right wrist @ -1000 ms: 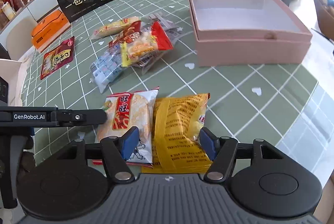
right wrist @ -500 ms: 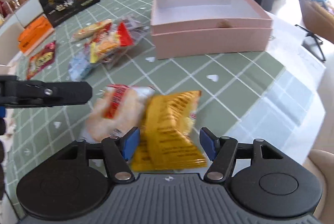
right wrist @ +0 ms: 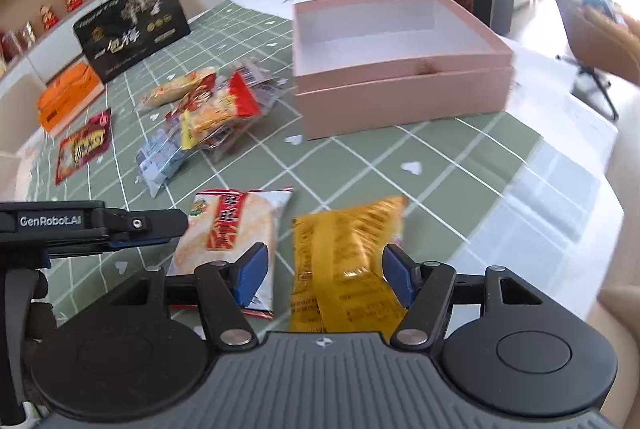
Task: Organize snacks
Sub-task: 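Lift the yellow bag with the right tool while the left tool grasps the rice cracker packet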
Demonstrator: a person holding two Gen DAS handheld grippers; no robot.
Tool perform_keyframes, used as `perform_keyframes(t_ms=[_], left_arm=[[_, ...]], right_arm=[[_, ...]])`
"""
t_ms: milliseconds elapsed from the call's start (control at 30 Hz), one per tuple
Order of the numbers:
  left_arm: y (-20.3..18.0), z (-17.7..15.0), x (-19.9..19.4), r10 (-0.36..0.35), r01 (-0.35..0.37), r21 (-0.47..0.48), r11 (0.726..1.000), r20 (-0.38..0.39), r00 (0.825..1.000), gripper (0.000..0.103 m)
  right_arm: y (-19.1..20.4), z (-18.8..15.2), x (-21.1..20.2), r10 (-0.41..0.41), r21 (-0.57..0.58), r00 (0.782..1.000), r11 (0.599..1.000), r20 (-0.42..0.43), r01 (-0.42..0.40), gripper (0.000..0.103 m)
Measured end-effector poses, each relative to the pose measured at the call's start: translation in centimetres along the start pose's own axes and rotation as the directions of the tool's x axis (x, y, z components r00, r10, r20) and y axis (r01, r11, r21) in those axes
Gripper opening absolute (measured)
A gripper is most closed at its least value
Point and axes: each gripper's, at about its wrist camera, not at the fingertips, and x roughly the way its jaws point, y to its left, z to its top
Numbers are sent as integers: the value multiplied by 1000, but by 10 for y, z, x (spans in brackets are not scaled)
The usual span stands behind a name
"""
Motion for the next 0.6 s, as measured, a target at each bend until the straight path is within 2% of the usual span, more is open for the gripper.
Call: perform_keyframes(t_ms=[133,233,367,467,533,567,600], left_arm=[[2,-2,13,-104,104,-41,994,-15,994,38],[-7,-2,23,-168,165,-56,985,-63,984,37],[-43,-3,11,-206,211,72,975,-71,976,36],[-63,0,18,-174,182,138,974,-72,982,35],[-64,3,31,-145,154,125,980,-81,986,27],[-62,4,38,-128,138,105,985,-94,987,20],[-60,3,45,-114,123,78,989,-110,987,23]], right_arm=[[12,-5,15,-94,-72,996,993,13,94,66],[-1,-6,16,-67,-35,998,997,-4,67,67],[-16,-8,11,2,-10,1000,1000,-11,-3,67],[-24,-11,9,40,-9,999,999,-6,-40,67],[-26,-14,8,37,-19,999,999,-4,-37,67],[-27,-15,7,32,-23,999,999,-2,-32,68],[-28,-15,6,24,-22,1000,999,0,-24,68]])
